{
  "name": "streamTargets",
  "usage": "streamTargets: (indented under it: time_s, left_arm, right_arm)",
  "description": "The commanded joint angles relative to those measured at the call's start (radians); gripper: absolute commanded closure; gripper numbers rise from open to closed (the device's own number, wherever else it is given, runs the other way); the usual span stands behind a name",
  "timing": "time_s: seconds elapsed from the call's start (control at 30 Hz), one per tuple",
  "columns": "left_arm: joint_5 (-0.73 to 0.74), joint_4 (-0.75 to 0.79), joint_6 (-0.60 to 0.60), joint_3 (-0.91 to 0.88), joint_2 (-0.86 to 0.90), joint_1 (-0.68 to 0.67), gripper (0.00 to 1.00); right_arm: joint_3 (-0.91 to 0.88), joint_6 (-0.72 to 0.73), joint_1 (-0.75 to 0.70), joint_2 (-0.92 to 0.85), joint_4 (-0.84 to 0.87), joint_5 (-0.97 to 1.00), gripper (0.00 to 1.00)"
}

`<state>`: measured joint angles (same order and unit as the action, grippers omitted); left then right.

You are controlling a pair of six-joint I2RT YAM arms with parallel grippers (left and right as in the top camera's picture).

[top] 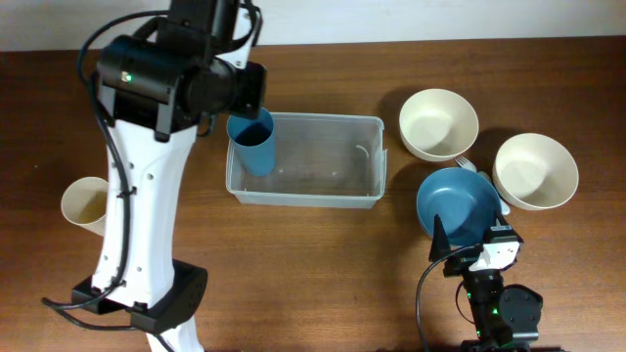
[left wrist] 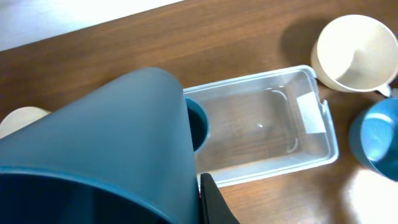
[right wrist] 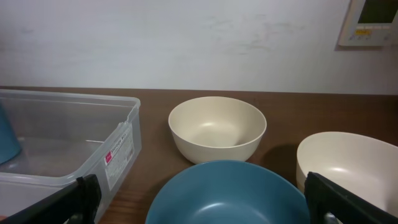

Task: Pack container
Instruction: 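Carry the back blue cup into the container and stack it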

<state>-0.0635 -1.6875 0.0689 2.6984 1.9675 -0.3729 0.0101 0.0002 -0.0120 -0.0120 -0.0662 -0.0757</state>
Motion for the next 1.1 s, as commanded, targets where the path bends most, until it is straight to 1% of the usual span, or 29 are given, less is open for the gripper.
streamTargets:
  time_s: [0.0, 0.43, 0.77, 1.07]
  left_arm:
    - [-0.011, 0.000, 0.006, -0.021, -0.011, -0.026, 0.98]
    - [-0.011, 0.000, 0.028, -0.165, -0.008, -0.029, 0.98]
    - [-0.011, 0.006, 0.029, -0.218, -0.001, -0.028, 0.98]
    - [-0.011, 0.086, 0.028, -0.289, 0.003, -0.029, 0.98]
  right_arm:
    - [-0.005, 0.003, 0.005, 0.009, -0.005, 0.005, 0.01]
    - [-0.005, 0.003, 0.005, 0.009, -0.005, 0.005, 0.01]
    - [-0.005, 0.003, 0.005, 0.009, -0.005, 0.005, 0.01]
    - [-0.005, 0.003, 0.005, 0.009, -0.005, 0.005, 0.01]
